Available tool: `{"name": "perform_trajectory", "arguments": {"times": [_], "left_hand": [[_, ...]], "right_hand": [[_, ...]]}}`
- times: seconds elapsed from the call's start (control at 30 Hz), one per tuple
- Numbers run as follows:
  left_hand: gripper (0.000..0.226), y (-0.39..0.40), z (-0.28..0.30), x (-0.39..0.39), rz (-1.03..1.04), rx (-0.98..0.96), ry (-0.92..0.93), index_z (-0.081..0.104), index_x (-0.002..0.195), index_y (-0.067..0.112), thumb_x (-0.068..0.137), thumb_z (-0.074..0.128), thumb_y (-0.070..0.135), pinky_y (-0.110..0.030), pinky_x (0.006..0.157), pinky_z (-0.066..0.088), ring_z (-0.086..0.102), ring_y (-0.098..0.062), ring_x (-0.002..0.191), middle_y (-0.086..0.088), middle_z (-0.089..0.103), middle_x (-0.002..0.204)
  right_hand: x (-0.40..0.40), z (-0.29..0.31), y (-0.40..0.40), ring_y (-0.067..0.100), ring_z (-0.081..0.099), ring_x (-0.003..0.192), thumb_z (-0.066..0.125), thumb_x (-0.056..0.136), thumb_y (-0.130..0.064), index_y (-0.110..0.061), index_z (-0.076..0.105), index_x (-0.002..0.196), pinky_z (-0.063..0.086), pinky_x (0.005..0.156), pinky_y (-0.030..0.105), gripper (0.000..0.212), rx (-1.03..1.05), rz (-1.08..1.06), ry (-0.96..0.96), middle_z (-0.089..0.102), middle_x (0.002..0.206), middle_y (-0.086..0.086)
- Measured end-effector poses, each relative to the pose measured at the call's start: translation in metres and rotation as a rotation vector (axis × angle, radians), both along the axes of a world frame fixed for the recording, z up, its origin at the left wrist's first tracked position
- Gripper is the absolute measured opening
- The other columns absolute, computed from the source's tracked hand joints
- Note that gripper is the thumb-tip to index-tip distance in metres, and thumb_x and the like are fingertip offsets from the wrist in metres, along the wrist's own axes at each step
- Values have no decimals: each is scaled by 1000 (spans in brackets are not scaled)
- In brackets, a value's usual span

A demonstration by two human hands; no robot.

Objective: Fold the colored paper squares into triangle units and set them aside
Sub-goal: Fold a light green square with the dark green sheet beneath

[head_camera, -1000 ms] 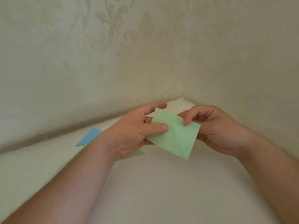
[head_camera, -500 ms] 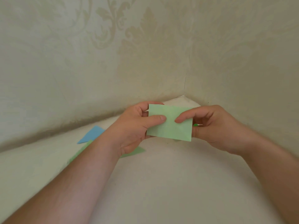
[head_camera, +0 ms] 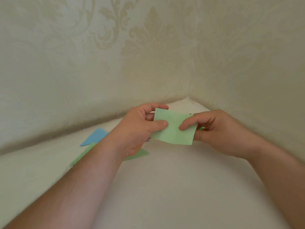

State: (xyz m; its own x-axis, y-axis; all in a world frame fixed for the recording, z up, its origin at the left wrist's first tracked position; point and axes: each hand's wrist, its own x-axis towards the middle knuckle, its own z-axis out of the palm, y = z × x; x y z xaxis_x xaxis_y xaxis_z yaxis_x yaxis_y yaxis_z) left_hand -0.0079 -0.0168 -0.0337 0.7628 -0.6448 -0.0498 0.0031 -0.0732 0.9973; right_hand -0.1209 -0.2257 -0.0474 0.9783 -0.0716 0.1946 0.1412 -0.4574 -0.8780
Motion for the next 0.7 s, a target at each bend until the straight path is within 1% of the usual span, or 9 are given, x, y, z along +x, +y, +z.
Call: {"name": "perform_trajectory", "arguments": {"times": [0.13,0.2,0.23,0.3,0.37,0.43,0.57,0.63,0.7], "left_hand": [[36,-1,0,0,21,-33,0,71,116,24,91,71,-2,-59,97,50,74,-28,95,-4,80,105],[32,-1,0,0,40,-55,8,72,115,20,92,71,-1,-62,102,48,73,-29,98,-7,79,106],[30,-1,0,-1,43,-59,18,72,115,19,92,71,0,-61,104,48,73,-31,100,-8,79,108],[26,-1,0,-1,25,-54,36,73,116,18,94,71,5,-55,102,51,73,-33,104,-8,78,109],[25,-1,1,-3,-5,-64,43,73,118,14,95,70,7,-43,92,56,75,-27,100,-8,78,110],[25,-1,1,-4,1,-114,63,71,119,10,95,68,5,-35,87,57,74,-21,95,-9,78,110],[25,-3,2,-3,20,-187,98,70,119,6,95,67,2,-34,85,57,73,-21,91,-11,78,108],[24,-3,3,-4,7,-181,112,70,119,6,95,67,3,-31,77,58,73,-19,86,-9,78,102],[23,-3,4,-6,-24,-176,134,70,119,6,96,65,4,-27,66,57,71,-18,80,-8,77,96]], "right_hand": [[0,-1,-2,40,71,99,80,87,-10,-33,81,99,54,94,62,26,41,-14,-19,76,102,16],[-1,0,-2,39,72,98,85,81,-32,-32,81,99,53,96,63,18,95,17,-27,76,100,15],[-1,0,-3,38,72,99,86,78,-41,-31,81,100,52,97,63,25,109,32,-28,77,100,14],[-2,1,-1,38,71,101,87,79,-35,-25,81,101,53,98,63,24,127,75,-40,76,103,13],[-3,2,1,35,71,104,83,79,-17,-20,81,102,55,98,57,23,135,110,-41,75,108,11],[-4,2,2,31,71,108,81,75,-14,-19,82,100,57,98,51,25,140,132,-22,74,112,9],[-3,2,1,35,71,102,84,70,-22,-26,83,93,57,95,50,23,109,75,-44,76,105,6],[-2,2,1,34,71,100,88,71,-33,-23,83,91,58,91,44,23,146,95,-59,75,102,8],[-2,2,2,34,72,98,90,68,-50,-19,82,90,58,89,40,38,167,103,-72,75,101,10]]}}
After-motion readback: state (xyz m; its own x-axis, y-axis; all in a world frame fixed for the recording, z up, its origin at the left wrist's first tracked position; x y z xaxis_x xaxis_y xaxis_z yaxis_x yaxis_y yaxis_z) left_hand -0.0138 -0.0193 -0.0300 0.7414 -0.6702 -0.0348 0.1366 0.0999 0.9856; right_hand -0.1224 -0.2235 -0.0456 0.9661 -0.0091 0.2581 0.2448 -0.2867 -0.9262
